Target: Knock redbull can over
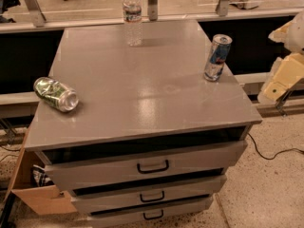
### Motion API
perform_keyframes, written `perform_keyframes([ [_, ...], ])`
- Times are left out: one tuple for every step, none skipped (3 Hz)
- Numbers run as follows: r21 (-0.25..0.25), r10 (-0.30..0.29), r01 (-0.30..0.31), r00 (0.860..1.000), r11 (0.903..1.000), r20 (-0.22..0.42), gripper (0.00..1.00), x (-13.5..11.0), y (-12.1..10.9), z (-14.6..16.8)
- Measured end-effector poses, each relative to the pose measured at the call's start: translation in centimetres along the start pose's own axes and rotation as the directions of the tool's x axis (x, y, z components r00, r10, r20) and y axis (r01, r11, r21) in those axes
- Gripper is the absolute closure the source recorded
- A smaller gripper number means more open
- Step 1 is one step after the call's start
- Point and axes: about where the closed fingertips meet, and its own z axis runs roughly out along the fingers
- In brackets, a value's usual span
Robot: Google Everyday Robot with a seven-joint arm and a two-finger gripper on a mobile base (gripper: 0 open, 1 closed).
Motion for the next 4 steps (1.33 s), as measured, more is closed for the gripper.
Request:
perform_keyframes([
  [-0.003, 0.023, -0.023, 0.996, 0.9997, 0.085, 0.00, -0.6, -1.5, 2.8],
  [-0.009, 0.032, -0.031, 0.984, 0.9995, 0.177, 0.00, -1.6, -3.0, 5.7],
  [-0.016, 0.038, -0.035, 0.964, 0.9993, 0.263, 0.00, -2.9, -4.5, 7.9],
  [-0.027, 0.051, -0.045, 0.937, 0.9986, 0.345, 0.00, -4.2, -5.8, 9.5],
])
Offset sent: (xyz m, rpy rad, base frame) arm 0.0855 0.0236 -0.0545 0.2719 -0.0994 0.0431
